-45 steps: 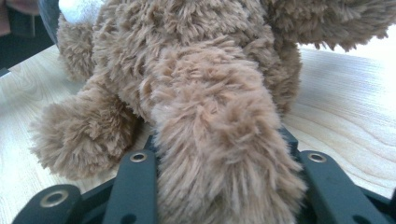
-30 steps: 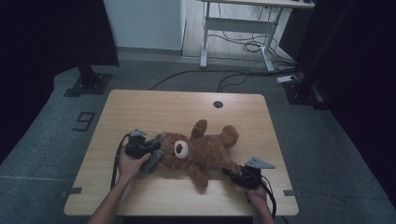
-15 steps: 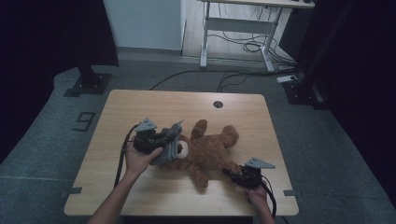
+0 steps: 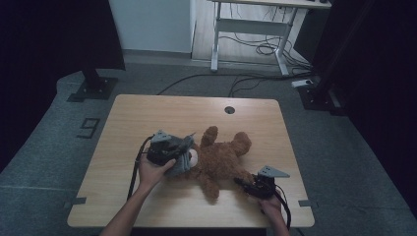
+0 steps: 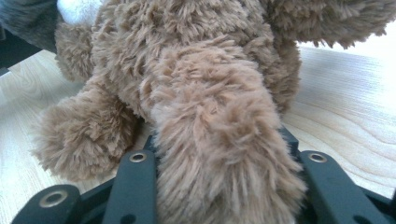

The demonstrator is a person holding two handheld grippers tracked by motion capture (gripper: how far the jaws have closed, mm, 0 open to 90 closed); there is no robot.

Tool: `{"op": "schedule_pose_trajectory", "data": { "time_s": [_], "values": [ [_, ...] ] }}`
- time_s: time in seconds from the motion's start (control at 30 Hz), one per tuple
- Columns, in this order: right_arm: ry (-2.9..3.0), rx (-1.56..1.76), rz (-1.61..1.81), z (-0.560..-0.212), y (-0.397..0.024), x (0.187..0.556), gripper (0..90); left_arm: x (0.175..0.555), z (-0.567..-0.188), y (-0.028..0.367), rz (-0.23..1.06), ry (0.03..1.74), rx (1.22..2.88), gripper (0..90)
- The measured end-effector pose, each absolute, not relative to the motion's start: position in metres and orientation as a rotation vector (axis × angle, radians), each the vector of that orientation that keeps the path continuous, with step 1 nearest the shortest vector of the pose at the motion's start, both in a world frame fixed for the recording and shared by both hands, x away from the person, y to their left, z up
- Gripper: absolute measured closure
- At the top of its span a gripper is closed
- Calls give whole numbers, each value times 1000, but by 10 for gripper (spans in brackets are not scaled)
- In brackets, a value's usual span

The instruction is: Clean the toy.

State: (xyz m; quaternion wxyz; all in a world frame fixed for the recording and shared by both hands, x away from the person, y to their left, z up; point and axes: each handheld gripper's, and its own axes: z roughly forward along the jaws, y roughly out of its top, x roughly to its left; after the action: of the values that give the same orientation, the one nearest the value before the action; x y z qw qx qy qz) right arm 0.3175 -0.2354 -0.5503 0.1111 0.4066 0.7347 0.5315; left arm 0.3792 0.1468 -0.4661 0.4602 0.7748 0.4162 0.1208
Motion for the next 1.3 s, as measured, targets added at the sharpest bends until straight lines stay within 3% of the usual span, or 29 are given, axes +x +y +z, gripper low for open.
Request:
{"op": "schedule_pose_trajectory", "data": {
  "time_s": [0.17,0.43,0.53,0.67,1.03,1.3],
  "values": [
    [2160,1194,1568,-551,-235,318,574,386,-489,169,264,1128,1873,785],
    [2159,1201,1568,-551,-235,318,574,393,-515,181,248,1239,1972,784],
    [2163,1201,1566,-551,-235,318,574,394,-530,180,187,1255,2017,780],
    [2166,1199,1557,-551,-236,318,573,389,-528,180,196,1239,1996,782],
    [2151,1209,1552,-551,-238,318,575,345,-465,178,265,1006,1813,783],
    [2142,1212,1557,-550,-237,318,575,316,-456,87,145,734,1933,776]
  ]
}}
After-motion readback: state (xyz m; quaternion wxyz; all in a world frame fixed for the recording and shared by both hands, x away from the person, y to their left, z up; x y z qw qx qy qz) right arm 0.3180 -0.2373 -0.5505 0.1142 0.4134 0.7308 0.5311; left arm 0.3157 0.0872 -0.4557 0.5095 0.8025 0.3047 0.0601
